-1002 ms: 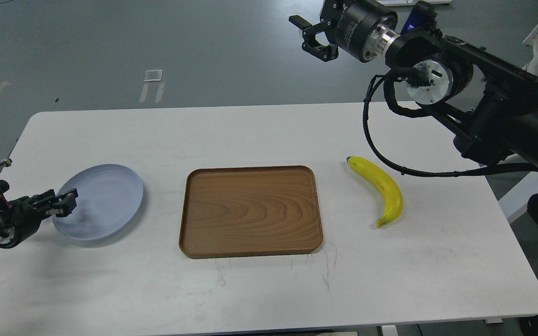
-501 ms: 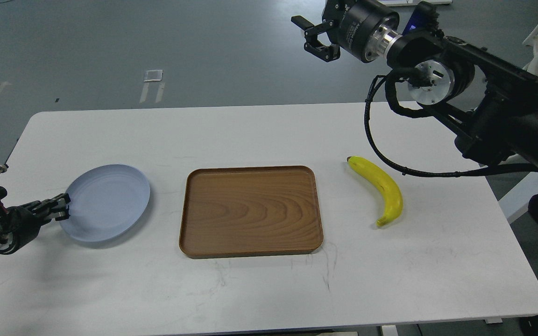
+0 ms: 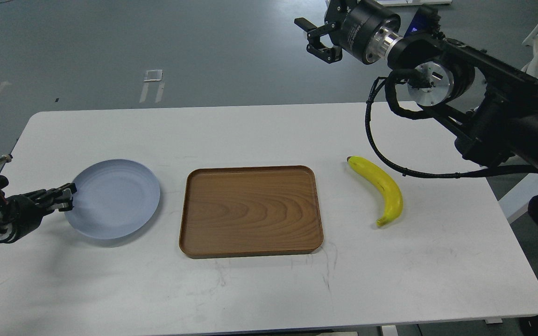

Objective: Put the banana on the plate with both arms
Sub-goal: 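Lift the plate with the left gripper and lower it onto the wooden tray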

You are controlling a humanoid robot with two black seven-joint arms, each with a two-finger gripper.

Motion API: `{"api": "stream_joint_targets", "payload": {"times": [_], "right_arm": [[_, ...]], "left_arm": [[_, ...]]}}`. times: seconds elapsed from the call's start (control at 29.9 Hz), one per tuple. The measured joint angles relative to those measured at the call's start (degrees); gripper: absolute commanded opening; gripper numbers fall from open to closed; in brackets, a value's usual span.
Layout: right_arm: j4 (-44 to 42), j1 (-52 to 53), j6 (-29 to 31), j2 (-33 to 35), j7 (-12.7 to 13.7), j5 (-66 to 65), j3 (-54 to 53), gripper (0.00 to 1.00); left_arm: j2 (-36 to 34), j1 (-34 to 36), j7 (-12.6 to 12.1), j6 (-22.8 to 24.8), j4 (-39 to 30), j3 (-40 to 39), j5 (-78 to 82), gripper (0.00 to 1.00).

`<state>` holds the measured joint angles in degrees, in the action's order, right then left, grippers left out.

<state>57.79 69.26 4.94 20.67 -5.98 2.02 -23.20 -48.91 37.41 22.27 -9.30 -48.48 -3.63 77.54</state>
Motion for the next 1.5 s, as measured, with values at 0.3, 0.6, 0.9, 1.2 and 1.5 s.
{"api": "stream_joint_targets", "payload": {"times": [0.3,0.6,0.9,1.2,1.5], "right_arm": [[0.05,0.25,-0.02,0.17,-0.09,0.00,0.00,1.00],[0.14,0.77,-0.04,0.34,-0.09,0.00,0.52,1.00],[0.45,0.87,-1.03,1.51,-0.09,0.00,0.79,1.00],[0.58,0.39,-1.08,2.64,-0.09,0.08,0.79,1.00],[0.58,0.19,-1.08,2.70,-0.09,0.09,0.79,1.00]], "left_arm": [[-2.38,6.50,3.00,-1.48,-10.69,-0.71,-0.23,0.00],[5.31,10.37,1.93,-1.99,-14.27,0.03,6.90,0.00],[16.90,13.44,0.34,-1.46,-10.09,1.34,8.94,0.00],[26.32,13.65,0.26,-1.26,-2.15,6.88,8.88,0.00],[29.83,14.43,0.31,-0.65,1.53,8.44,8.85,0.00]]}}
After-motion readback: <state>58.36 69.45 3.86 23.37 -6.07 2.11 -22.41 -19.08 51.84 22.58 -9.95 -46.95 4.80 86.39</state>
